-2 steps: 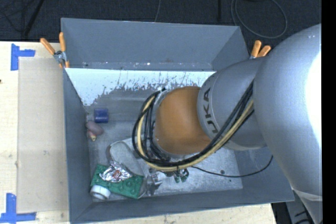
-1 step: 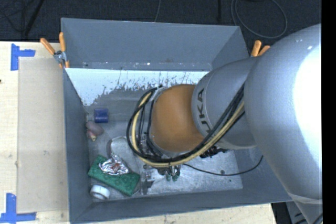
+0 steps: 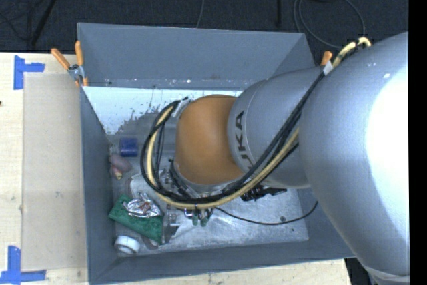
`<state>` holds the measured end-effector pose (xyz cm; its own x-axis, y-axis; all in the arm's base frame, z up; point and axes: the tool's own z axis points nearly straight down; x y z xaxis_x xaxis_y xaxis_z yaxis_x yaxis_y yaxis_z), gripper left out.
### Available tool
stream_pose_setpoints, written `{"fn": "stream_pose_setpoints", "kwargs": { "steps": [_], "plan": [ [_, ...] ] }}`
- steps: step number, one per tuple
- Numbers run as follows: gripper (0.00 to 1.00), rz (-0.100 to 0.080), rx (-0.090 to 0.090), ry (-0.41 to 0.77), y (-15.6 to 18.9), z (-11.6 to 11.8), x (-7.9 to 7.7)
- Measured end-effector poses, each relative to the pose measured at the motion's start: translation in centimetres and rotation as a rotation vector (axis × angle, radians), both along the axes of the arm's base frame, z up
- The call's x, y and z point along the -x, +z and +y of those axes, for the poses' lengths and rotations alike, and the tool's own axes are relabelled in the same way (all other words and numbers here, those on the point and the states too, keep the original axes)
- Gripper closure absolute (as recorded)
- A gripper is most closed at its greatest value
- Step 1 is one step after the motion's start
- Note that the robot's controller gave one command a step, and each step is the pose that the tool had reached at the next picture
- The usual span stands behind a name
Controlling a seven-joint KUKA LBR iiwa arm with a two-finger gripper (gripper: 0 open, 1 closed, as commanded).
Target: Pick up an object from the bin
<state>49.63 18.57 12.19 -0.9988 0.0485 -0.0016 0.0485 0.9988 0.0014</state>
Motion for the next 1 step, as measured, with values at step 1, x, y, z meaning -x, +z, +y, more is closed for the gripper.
{"fn": "stream_pose_setpoints", "kwargs": {
  "steps": [1],
  "plan": [
    [0.0, -0.008, -0.003, -0.056, -2.64, 2.38, -1.78]
  ]
}}
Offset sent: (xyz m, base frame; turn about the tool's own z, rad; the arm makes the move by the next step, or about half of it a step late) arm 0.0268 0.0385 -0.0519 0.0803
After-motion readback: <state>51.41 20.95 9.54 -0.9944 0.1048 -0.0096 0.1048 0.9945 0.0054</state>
